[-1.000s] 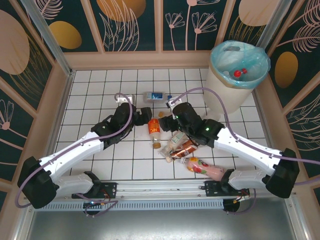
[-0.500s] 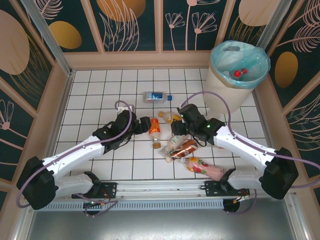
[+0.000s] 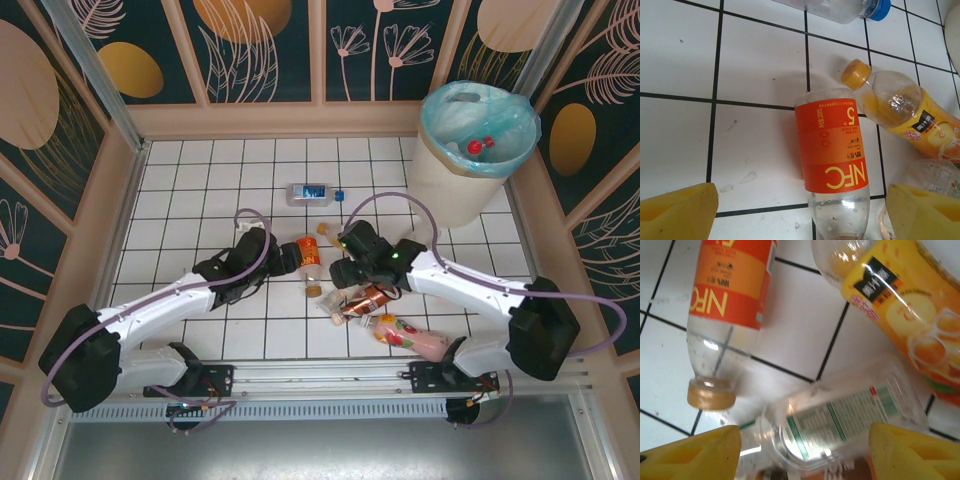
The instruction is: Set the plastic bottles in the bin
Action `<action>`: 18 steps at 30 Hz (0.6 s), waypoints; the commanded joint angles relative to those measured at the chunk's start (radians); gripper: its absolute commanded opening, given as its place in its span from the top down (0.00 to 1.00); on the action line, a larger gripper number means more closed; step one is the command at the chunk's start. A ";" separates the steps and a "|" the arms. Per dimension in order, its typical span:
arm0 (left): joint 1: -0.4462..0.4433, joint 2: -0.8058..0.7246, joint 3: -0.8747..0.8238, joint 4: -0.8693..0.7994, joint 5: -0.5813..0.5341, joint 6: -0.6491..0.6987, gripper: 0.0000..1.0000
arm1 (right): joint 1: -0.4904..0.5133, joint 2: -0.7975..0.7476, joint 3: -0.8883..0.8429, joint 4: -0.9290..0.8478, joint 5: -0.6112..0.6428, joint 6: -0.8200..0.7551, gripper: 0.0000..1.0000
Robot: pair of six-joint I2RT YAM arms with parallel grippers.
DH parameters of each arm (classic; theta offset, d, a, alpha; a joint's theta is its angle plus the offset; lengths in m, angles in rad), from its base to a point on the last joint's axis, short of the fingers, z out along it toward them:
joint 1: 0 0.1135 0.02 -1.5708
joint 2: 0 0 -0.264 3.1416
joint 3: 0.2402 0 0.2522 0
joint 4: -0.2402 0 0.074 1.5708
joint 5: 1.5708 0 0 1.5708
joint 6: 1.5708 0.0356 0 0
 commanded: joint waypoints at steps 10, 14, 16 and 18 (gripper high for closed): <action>0.002 -0.035 0.130 0.007 -0.216 0.336 0.13 | 0.146 -0.182 0.018 -0.478 0.007 0.034 0.25; 0.000 -0.052 0.157 0.027 -0.274 0.457 0.12 | 0.184 -0.151 0.112 -0.496 -0.016 0.010 0.27; 0.002 -0.071 0.154 0.041 -0.299 0.504 0.12 | 0.191 -0.115 0.189 -0.501 -0.020 -0.023 0.28; 0.001 -0.098 0.147 0.059 -0.320 0.544 0.11 | 0.221 -0.062 0.283 -0.548 0.030 -0.057 0.28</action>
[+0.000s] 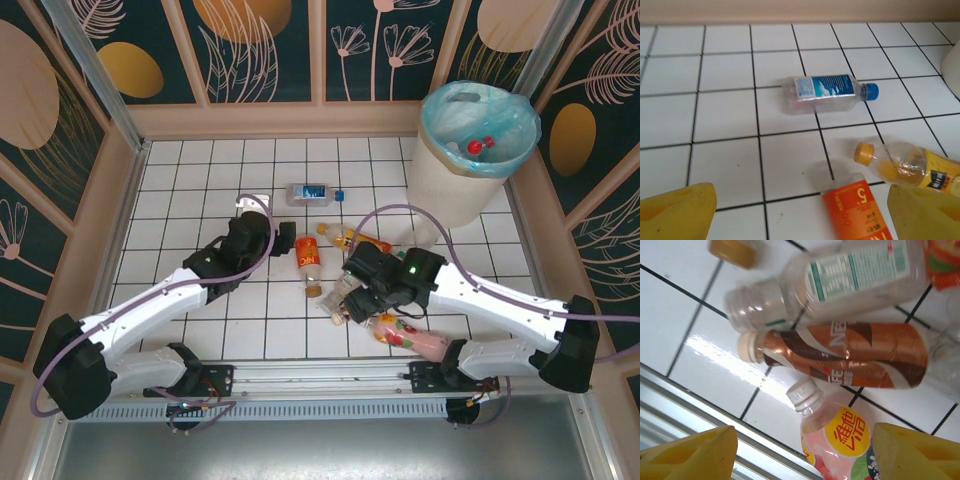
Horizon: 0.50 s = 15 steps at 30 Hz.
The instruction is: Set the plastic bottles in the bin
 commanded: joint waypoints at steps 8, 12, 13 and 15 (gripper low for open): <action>0.001 -0.182 -0.046 0.075 -0.135 0.208 0.08 | 0.046 0.243 0.446 -0.226 0.071 -0.126 0.30; 0.001 -0.223 -0.069 0.050 -0.164 0.234 0.06 | 0.053 0.324 0.588 -0.298 0.075 -0.128 0.32; 0.001 -0.231 -0.076 0.047 -0.174 0.241 0.06 | 0.053 0.348 0.614 -0.321 0.069 -0.115 0.32; 0.001 -0.246 -0.091 0.045 -0.187 0.242 0.05 | 0.047 0.394 0.637 -0.347 0.065 -0.084 0.31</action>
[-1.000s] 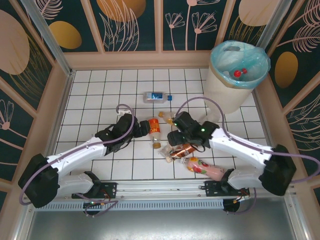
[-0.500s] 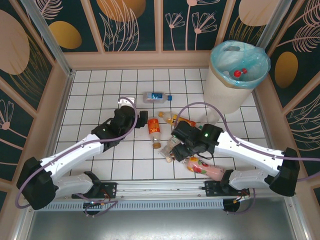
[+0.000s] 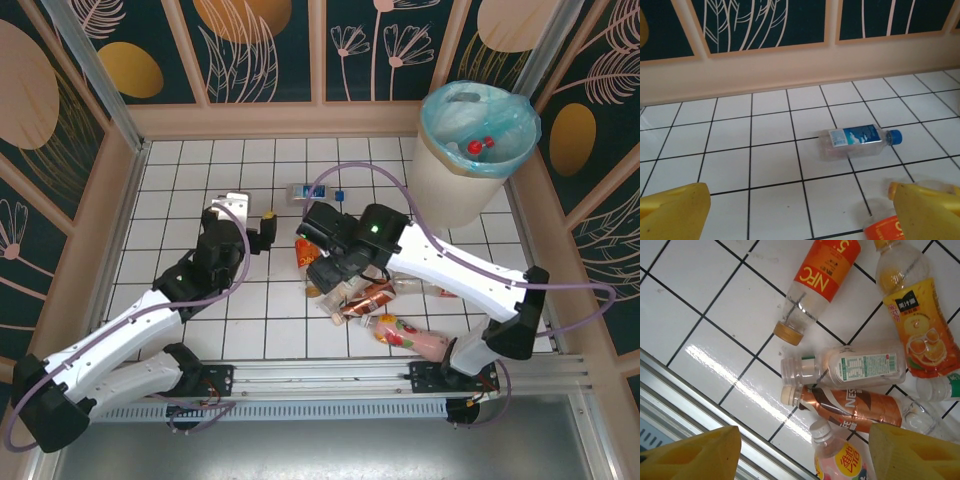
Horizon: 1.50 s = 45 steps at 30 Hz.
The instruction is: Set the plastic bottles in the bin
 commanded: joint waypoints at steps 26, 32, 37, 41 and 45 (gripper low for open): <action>0.001 0.086 -0.122 0.164 0.066 -0.018 0.04 | 0.046 -0.050 -0.576 0.034 0.010 0.295 0.33; 0.001 0.089 -0.126 0.153 0.054 -0.027 0.04 | 0.064 0.013 -0.574 0.116 0.020 0.232 0.33; 0.001 0.057 -0.135 0.128 0.051 -0.046 0.04 | 0.064 0.070 -0.623 0.181 0.031 0.182 0.36; 0.001 0.016 -0.143 0.095 0.038 -0.057 0.04 | 0.060 0.113 -0.644 0.208 0.053 0.158 0.38; 0.001 -0.018 -0.147 0.074 0.027 -0.072 0.04 | 0.057 0.139 -0.649 0.252 0.042 0.141 0.40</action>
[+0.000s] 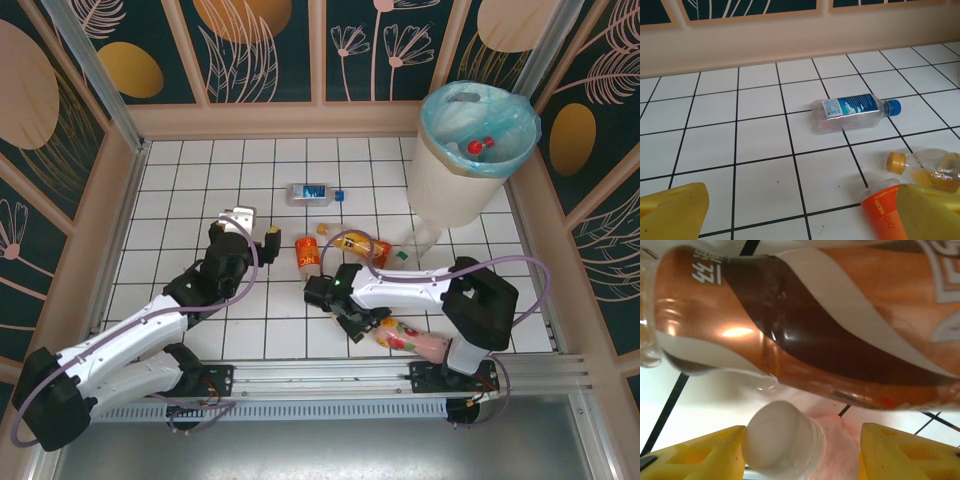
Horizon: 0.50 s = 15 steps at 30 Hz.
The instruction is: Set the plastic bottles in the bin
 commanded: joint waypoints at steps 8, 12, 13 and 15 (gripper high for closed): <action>0.001 -0.059 -0.005 -0.046 -0.030 -0.060 0.04 | -0.004 0.058 -0.018 0.049 0.026 -0.027 0.48; 0.000 -0.053 0.008 -0.055 -0.022 -0.072 0.04 | -0.004 0.042 -0.022 0.046 0.035 -0.018 0.52; 0.000 -0.050 0.015 -0.059 -0.022 -0.074 0.04 | -0.004 0.035 -0.025 0.044 0.037 -0.015 0.53; 0.000 -0.047 0.023 -0.067 -0.021 -0.073 0.04 | -0.004 0.026 -0.029 0.041 0.040 -0.009 0.56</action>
